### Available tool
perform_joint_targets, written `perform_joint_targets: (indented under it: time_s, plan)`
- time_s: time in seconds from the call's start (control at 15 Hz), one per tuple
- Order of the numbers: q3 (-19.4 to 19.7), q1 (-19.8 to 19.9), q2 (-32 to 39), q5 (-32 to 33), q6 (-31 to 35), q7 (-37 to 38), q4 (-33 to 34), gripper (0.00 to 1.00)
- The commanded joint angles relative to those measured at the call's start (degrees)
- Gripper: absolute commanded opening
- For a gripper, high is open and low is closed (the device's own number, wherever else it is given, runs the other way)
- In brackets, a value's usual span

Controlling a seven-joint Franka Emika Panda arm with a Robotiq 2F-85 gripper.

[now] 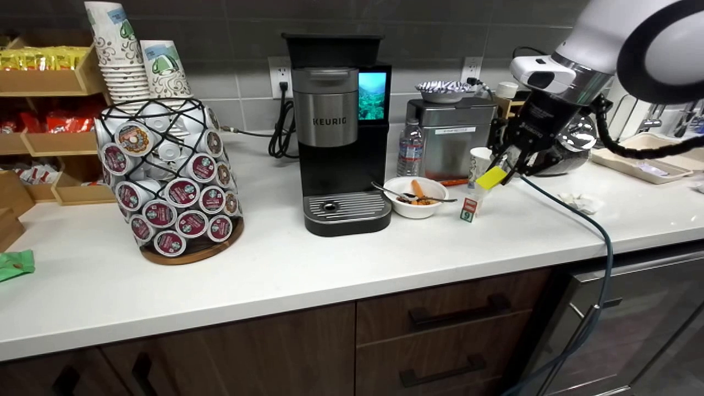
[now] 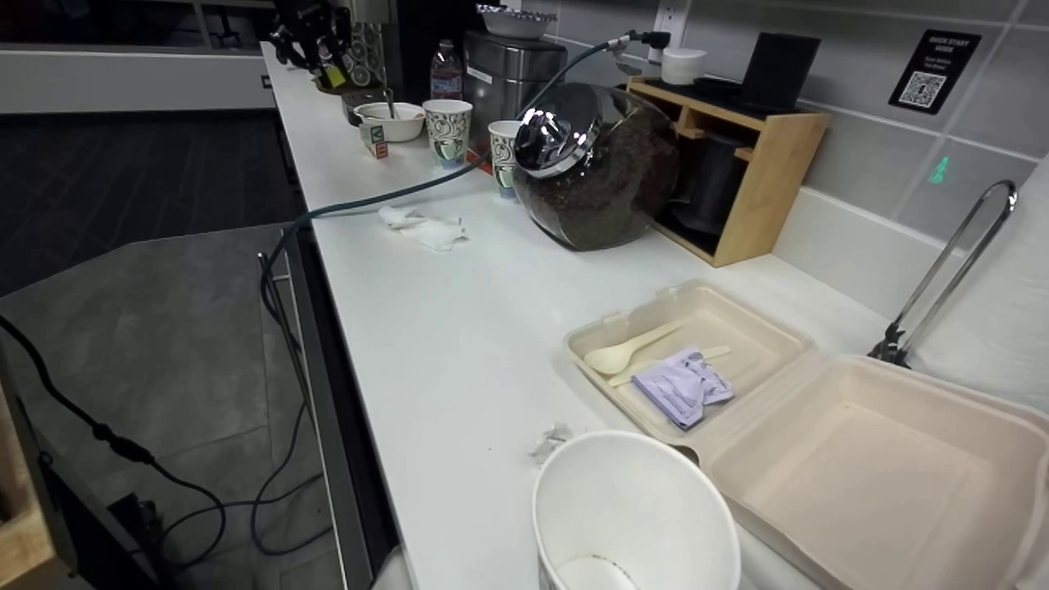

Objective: Pick up the yellow block on the right and put it on the letter blocks on the left

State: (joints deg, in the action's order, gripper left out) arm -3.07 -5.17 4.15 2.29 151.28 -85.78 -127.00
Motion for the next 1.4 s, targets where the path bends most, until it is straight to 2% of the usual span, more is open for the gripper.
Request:
perform_joint_targets:
  time_s: [0.0, 0.13, 0.33, 0.4, 0.47, 0.6, 0.67, 0.93, 1.33]
  plan:
    - [-2.22, 2.58, 3.47, -7.99, -9.57, -15.25, 7.03, 0.09]
    - [-1.46, 4.61, 3.47, -10.22, -18.14, -23.14, 9.98, 0.09]
    - [0.0, 6.4, 3.84, -8.61, -30.02, -30.74, 13.37, 0.09]
    - [-0.11, 5.51, 2.65, -8.26, -25.18, -25.86, 11.08, 0.34]
    - [0.29, 6.14, 2.73, -8.28, -27.65, -28.06, 11.92, 0.34]
    - [0.42, 6.52, 2.94, -8.29, -28.6, -29.52, 12.47, 0.34]
    - [0.15, 6.17, 3.97, -7.5, -28.87, -29.41, 12.95, 0.09]
    - [0.14, 5.25, 8.03, -3.78, -27.22, -25.5, 16.47, 0.09]
    - [-0.13, 4.16, 12.93, 1.2, -29.02, -17.71, 22.35, 0.09]
